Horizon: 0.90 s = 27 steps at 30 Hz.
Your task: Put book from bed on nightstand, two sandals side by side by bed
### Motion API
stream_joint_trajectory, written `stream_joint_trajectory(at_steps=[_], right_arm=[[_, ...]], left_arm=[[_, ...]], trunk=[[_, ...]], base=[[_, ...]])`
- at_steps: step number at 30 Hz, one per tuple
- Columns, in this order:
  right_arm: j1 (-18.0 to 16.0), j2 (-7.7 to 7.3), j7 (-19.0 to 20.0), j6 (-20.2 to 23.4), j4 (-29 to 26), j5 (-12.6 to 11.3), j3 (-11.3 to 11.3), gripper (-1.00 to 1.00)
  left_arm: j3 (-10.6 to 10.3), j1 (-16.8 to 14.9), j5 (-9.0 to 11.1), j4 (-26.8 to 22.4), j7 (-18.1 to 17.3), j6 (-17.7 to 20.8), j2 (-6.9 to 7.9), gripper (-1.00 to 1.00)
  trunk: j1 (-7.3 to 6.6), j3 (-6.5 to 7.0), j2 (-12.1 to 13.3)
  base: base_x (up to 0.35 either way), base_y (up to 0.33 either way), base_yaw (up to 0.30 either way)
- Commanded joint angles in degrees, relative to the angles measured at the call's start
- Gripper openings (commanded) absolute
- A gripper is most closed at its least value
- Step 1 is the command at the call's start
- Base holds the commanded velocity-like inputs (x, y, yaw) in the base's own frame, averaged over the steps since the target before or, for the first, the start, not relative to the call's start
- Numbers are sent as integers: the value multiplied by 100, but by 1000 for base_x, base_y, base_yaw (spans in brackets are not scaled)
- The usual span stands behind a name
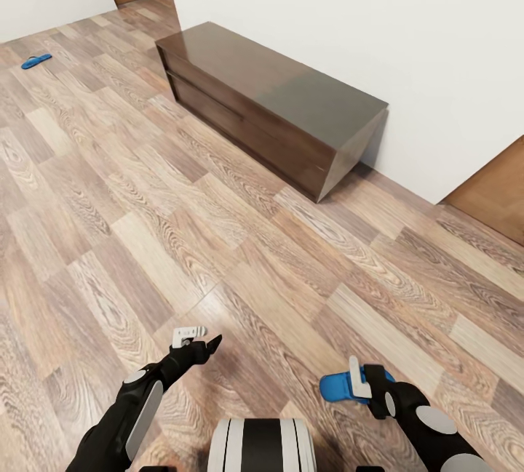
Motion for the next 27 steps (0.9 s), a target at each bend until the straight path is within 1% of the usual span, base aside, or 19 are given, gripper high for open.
stream_joint_trajectory(at_steps=[1, 7, 10, 11, 12, 13, 14, 15, 16, 17, 18, 19, 21, 22, 23, 24, 25, 26, 27], right_arm=[[0, -4, 19, -19, -9, 59, 15, -100], [0, -9, -12, -19, -35, 55, 8, -100], [0, -19, -34, -19, -167, 44, -48, -100], [0, -22, -37, -19, -280, 35, -135, -100], [0, -22, -41, -19, -425, 15, -275, -100], [-3, -19, -56, -19, -598, -27, -470, -100], [-6, -13, -80, -19, -908, -164, -850, -100], [-7, -6, -85, -19, -1129, -337, -1129, -100], [-8, 1, -88, -19, -1339, -585, -1409, -100], [-8, 5, -89, -19, -1524, -904, -1667, -100], [-8, 7, -88, -19, -1608, -1085, -1782, -100], [-9, 9, -85, -16, -1761, -1484, -1979, -100], [-9, 9, -66, 22, -2073, -2344, -2236, -100], [-9, 8, -45, 193, -2322, -3234, -2376, -100], [-9, 4, -41, 247, -2362, -3465, -2401, -100], [-9, -2, -35, 356, -2420, -3952, -2441, -100], [-6, 4, -30, 479, -2468, -4776, -2482, -100], [-5, 6, -29, 511, -2476, -5070, -2491, -100], [-3, 11, -27, 583, -2468, -5975, -2507, -100]], left_arm=[[5, -2, 60, -7, -7, 51, -1, 100], [5, 0, 62, -6, -7, 51, 0, 100], [5, 0, 59, -7, -7, 51, 1, 100], [5, -2, 58, -7, -7, 51, 3, 100], [5, -3, 59, -7, -7, 51, 5, 100], [5, -2, 58, -7, -7, 51, 4, 100], [5, -1, 57, -7, -7, 51, 1, 100], [5, -1, 57, -7, -7, 51, 4, 100], [5, -1, 58, -7, -10, 54, 5, 100], [5, -1, 59, -7, -12, 56, 6, 100], [5, -2, 59, -7, -13, 57, 6, 100], [5, -2, 61, -7, -14, 58, 7, 100], [5, -1, 59, -7, -15, 59, 7, 100], [5, -1, 61, -7, -15, 60, 7, 100], [5, -1, 62, -7, -15, 60, 7, 100], [5, -4, 61, -9, -15, 60, 7, 100], [5, -2, 60, -14, -17, 64, 7, 100], [5, -2, 61, -18, -19, 65, 7, 100], [5, -2, 63, -49, -22, 71, 12, 100]], trunk=[[-3, 19, 0], [-19, 152, 8], [-26, 219, 12], [-29, 241, 14], [-32, 263, 15], [-34, 285, 16], [-37, 307, 18], [-39, 330, 19], [-42, 352, 20], [-44, 374, 22], [-47, 396, 23], [-50, 418, 24], [-55, 463, 27], [-57, 485, 28], [-60, 507, 30], [-62, 529, 31], [-65, 551, 32], [-68, 573, 34], [-70, 595, 35]], base=[[0, 0, 0], [0, 0, 0], [0, 0, 0], [0, 0, 0], [0, 0, 0], [0, 0, 0], [0, 0, 0], [0, 0, 0], [0, 0, 0], [0, 0, 0], [0, 0, 0], [0, 0, 0], [0, 0, 0], [0, 0, 0], [0, 0, 0], [0, 0, 0], [0, 0, 0], [0, 0, 0], [0, 0, 0]])
